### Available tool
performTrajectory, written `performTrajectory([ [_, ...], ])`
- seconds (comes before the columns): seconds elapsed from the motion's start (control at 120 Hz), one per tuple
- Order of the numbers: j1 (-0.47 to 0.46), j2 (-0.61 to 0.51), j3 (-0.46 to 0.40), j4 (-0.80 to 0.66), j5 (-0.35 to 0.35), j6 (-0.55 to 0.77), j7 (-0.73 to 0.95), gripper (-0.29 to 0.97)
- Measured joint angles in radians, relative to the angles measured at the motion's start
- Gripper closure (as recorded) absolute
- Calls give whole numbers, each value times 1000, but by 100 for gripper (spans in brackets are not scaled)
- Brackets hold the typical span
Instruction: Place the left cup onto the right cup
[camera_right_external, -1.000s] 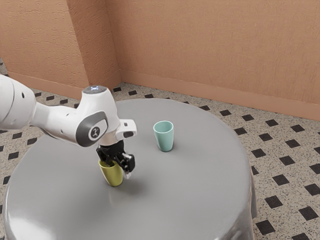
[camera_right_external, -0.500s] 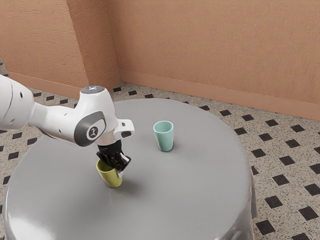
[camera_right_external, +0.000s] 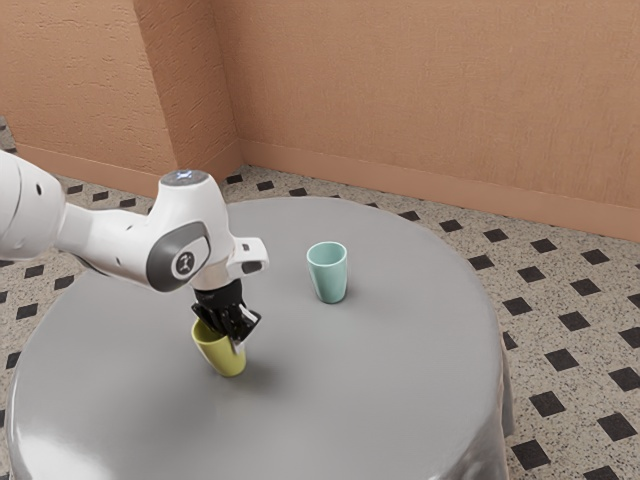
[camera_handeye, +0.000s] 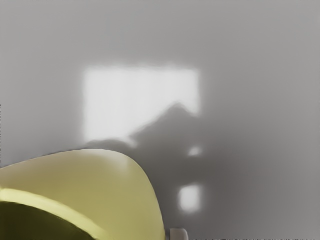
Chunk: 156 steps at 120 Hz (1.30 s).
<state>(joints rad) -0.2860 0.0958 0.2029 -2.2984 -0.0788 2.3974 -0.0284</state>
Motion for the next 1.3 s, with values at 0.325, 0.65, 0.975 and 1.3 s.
performTrajectory([
  [0.325, -4, -20, 0, 14, 20, -50, -13, 78],
  [0.65, -33, 20, -21, 327, 126, -288, -87, 78],
  [0.975, -33, 215, -54, 667, 149, -447, -120, 78],
  [1.3, -14, 351, -67, 864, 172, -481, -131, 78],
])
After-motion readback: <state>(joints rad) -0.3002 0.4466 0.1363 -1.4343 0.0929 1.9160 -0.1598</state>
